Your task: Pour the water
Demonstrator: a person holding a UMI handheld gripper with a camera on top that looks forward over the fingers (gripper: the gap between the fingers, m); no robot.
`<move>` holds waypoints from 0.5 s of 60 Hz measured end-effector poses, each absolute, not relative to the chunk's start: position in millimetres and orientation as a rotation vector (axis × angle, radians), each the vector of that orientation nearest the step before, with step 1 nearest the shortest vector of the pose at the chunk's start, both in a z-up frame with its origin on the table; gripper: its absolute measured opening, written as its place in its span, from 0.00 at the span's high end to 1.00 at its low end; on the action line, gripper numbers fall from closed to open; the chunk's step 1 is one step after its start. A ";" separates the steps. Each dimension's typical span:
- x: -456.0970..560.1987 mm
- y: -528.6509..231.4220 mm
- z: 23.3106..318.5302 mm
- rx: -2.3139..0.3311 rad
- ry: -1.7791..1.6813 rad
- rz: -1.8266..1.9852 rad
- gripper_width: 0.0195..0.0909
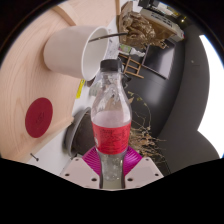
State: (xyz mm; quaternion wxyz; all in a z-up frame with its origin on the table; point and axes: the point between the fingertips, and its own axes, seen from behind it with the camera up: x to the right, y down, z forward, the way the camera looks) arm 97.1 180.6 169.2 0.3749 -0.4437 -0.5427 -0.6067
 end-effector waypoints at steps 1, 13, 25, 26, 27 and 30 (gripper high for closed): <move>95.5 181.6 168.3 -1.133 -1.395 -1.549 0.94; 83.3 189.6 169.1 -1.164 -1.368 -1.462 0.94; 91.7 181.6 184.1 -1.533 -0.967 -1.089 0.94; 91.7 180.0 184.5 -1.565 -0.926 -1.045 0.94; 91.3 178.5 185.1 -1.594 -0.883 -0.999 0.94; 90.9 175.9 185.9 -1.668 -0.763 -0.865 0.94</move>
